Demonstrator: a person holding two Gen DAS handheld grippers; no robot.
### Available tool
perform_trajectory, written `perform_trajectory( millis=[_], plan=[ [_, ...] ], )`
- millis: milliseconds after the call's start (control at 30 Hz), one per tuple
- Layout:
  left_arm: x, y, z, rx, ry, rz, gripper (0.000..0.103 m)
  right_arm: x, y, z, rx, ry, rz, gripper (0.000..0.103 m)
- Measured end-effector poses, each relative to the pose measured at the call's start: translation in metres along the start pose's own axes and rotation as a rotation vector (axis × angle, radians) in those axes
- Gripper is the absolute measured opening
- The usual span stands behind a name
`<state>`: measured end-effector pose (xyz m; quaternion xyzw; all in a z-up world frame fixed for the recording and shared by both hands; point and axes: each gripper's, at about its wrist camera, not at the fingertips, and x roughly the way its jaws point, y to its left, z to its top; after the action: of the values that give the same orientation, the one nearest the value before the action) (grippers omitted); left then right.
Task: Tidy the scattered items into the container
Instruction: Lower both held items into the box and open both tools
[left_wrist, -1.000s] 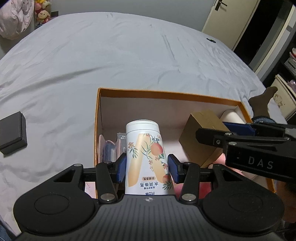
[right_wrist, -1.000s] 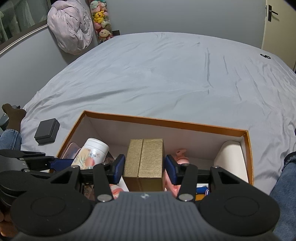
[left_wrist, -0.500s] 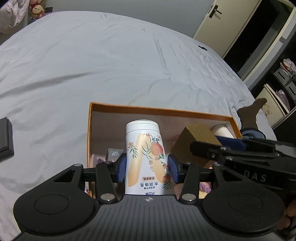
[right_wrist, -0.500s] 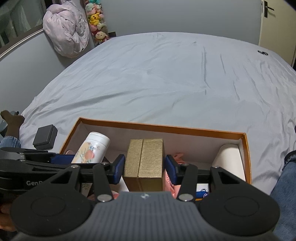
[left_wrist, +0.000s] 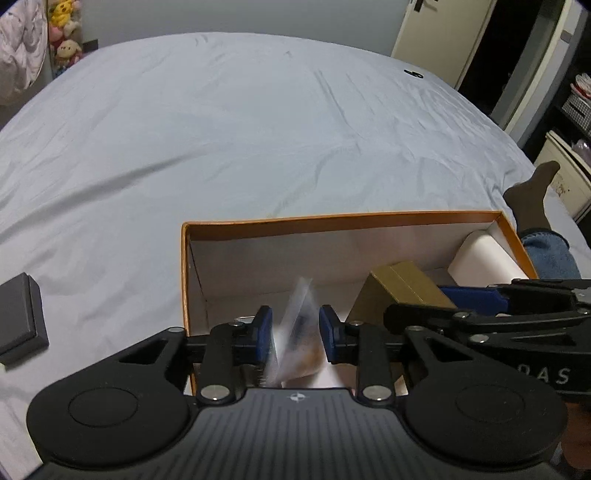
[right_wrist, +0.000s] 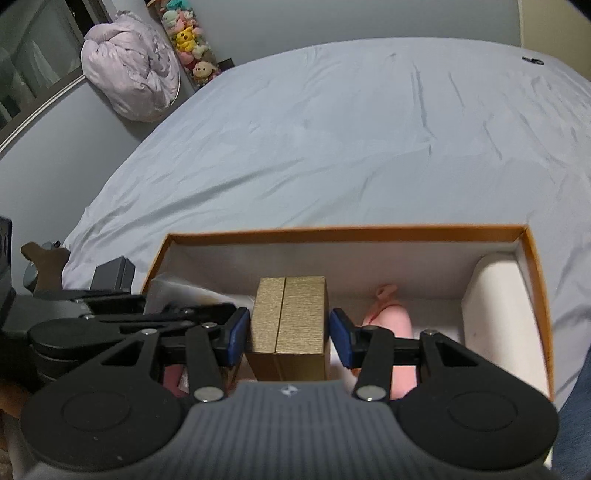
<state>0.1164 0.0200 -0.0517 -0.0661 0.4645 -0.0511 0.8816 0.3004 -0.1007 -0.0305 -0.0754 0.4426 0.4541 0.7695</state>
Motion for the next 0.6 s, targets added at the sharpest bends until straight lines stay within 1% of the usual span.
perform_trajectory(
  millis=[167,267,300,400,533,600],
  plan=[
    [-0.004,0.001,-0.001,-0.032,-0.004,-0.021,0.031,0.009,0.001,-0.003,0.008,0.022,0.0,0.05],
    [-0.006,0.008,-0.001,-0.07,-0.01,-0.048,0.031,0.012,0.002,-0.003,0.008,0.024,-0.005,0.05],
    [-0.006,0.01,-0.002,-0.08,-0.015,-0.057,0.03,0.013,0.003,-0.003,0.003,0.021,-0.015,0.05],
    [-0.006,0.014,-0.003,-0.096,-0.01,-0.064,0.017,0.021,0.007,-0.002,-0.025,0.016,-0.051,0.05],
    [-0.005,0.016,-0.003,-0.125,-0.011,-0.07,0.011,0.034,0.01,-0.002,-0.054,0.034,-0.069,0.05],
    [-0.006,0.017,-0.003,-0.145,-0.016,-0.079,0.011,0.039,0.011,-0.003,-0.058,0.038,-0.082,0.05]
  ],
)
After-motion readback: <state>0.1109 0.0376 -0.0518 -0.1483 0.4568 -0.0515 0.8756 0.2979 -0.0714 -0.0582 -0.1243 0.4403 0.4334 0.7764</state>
